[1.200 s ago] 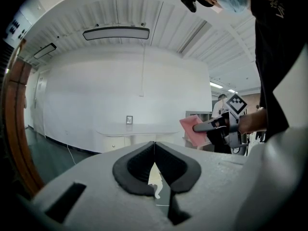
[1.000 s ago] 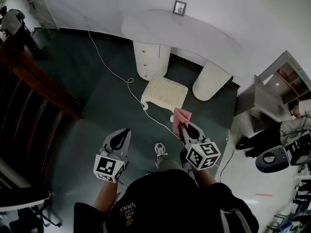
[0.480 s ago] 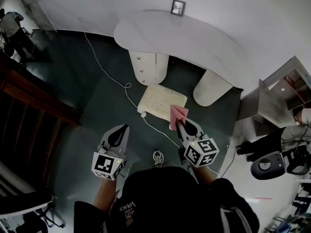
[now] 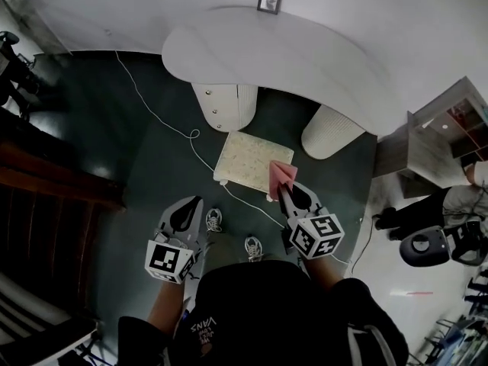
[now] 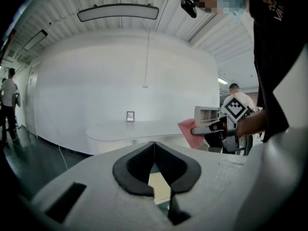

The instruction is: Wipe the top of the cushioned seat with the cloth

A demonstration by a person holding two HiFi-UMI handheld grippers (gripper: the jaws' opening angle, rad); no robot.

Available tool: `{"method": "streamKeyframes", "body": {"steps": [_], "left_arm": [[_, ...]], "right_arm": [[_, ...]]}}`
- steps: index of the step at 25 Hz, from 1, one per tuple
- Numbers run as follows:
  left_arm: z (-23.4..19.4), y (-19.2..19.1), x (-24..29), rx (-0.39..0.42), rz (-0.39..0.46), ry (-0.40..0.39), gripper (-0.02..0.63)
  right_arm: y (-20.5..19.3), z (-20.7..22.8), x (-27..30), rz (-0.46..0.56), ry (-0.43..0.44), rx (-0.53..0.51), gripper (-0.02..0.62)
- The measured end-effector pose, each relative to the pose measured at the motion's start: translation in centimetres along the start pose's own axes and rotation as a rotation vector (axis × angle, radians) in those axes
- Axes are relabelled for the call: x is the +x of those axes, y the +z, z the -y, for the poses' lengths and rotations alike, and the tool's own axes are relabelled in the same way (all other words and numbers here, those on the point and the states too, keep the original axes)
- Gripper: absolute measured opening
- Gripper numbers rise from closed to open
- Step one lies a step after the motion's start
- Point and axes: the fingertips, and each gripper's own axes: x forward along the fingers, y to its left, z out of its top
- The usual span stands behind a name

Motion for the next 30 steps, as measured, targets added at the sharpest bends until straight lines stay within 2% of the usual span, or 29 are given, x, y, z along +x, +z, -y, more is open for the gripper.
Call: {"method": "streamKeyframes", "body": {"steps": [12, 15, 25, 30], "left_arm": [[-7.0, 1.0, 9.7, 0.050, -0.026, -0.299, 0.017], [-8.7, 0.5, 11.7, 0.039, -0.058, -0.339, 0.018], [-12.1, -1.1, 16.1, 0.078, -0.098, -0.499, 0.018], [-13.5, -2.6, 18.2, 0.083, -0.098, -0.515, 0.018]], "right_arm": [[0.5, 1.1, 7.9, 0.017, -0.219, 0.074, 0.026], [0.1, 1.7, 9.9, 0.015, -0.265, 0.094, 0.026], [-1.0, 4.1, 14.1, 0.029, -0.425, 0.137, 0.026], [-2.7, 5.3, 16.2, 0.005, -0.465, 0.151, 0.026]]}}
